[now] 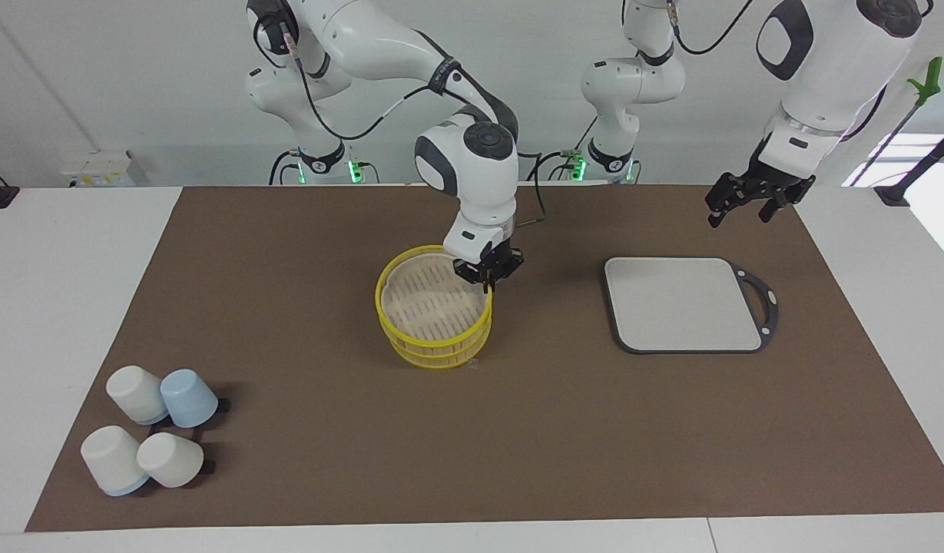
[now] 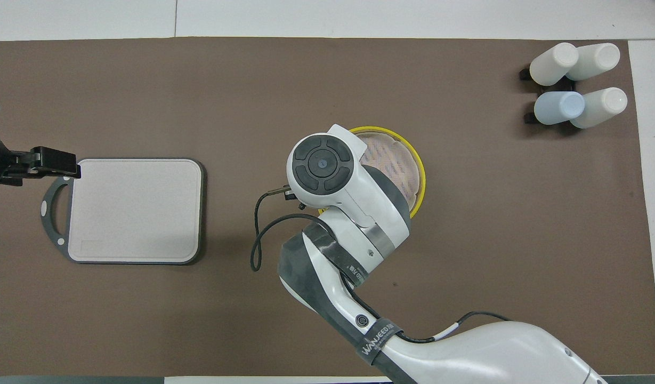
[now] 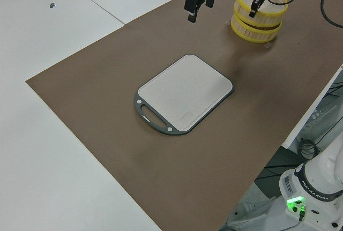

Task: Place bun in steamer
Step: 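Lower the lid onto the steamer with the right gripper and release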

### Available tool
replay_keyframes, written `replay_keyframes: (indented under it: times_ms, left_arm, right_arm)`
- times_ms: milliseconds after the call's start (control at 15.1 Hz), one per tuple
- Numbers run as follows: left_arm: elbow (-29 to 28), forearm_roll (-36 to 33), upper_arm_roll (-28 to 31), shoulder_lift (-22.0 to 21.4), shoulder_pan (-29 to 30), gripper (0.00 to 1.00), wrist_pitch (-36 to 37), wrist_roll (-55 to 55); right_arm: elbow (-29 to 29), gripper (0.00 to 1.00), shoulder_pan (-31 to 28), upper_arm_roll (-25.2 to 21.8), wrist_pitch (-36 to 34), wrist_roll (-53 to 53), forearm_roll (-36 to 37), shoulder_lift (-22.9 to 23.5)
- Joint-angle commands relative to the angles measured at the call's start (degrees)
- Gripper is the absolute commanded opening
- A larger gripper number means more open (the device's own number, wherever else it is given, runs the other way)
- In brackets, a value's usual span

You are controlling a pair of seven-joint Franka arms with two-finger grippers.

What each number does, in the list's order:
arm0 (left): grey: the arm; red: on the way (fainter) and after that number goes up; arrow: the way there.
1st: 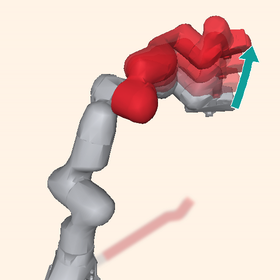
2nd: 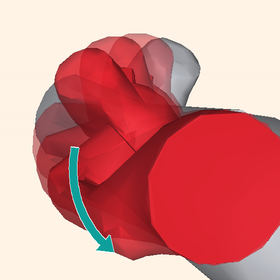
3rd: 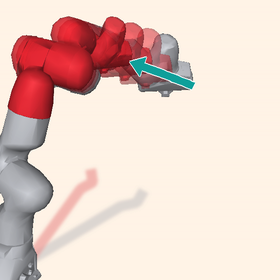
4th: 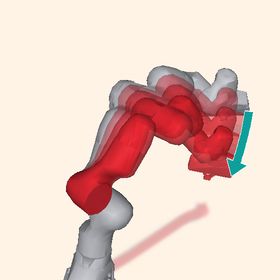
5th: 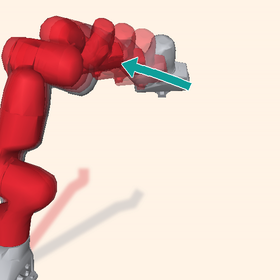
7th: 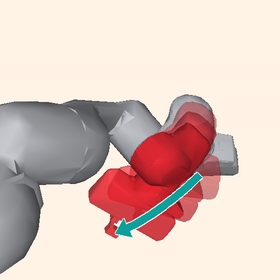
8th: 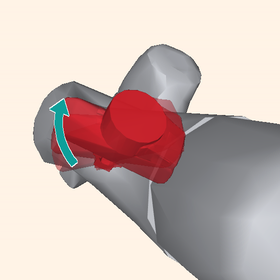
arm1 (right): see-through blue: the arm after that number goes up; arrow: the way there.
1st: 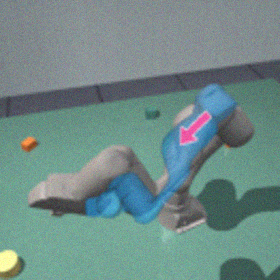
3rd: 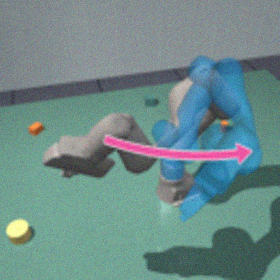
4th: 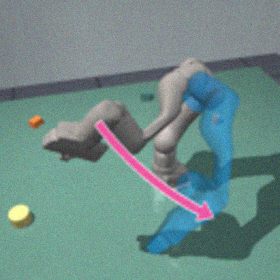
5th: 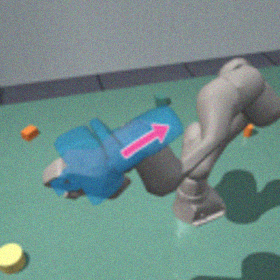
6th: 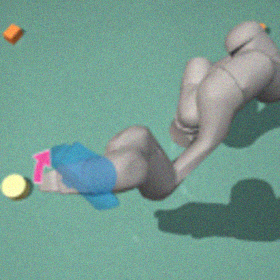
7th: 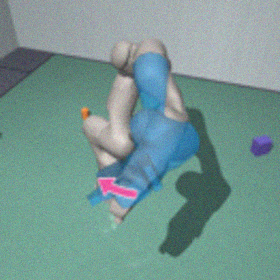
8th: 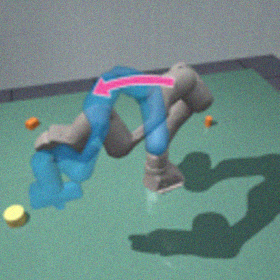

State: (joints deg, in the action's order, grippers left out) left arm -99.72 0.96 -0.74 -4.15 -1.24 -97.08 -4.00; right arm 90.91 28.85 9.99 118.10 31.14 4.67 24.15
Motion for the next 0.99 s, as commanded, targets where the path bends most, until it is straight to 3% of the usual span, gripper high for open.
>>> replay_keyframes:
  times_ms: [0, 264, 925]
  left_arm:
    - [0.3, 0.7, 0.2, -0.3, -0.2, 1.0, 0.3, 1.1]
    - [0.3, 0.6, 0.1, -0.3, 0.1, 1.0, 0.7, 1.3]
    - [0.7, -1.9, -0.1, -0.2, 0.2, 1.0, 0.8, 2.9]
  right_arm:
    - [3.0, 0.08, -0.4, 0.5, 1.7, 1.8, 0.5, -2.4]
    - [5.8, 0.08, -0.3, 0.5, 5.8, 3.1, 0.4, -3.1]
    - [7.0, 0.1, -0.3, 0.6, 6.0, 3.7, 0.3, -3.7]
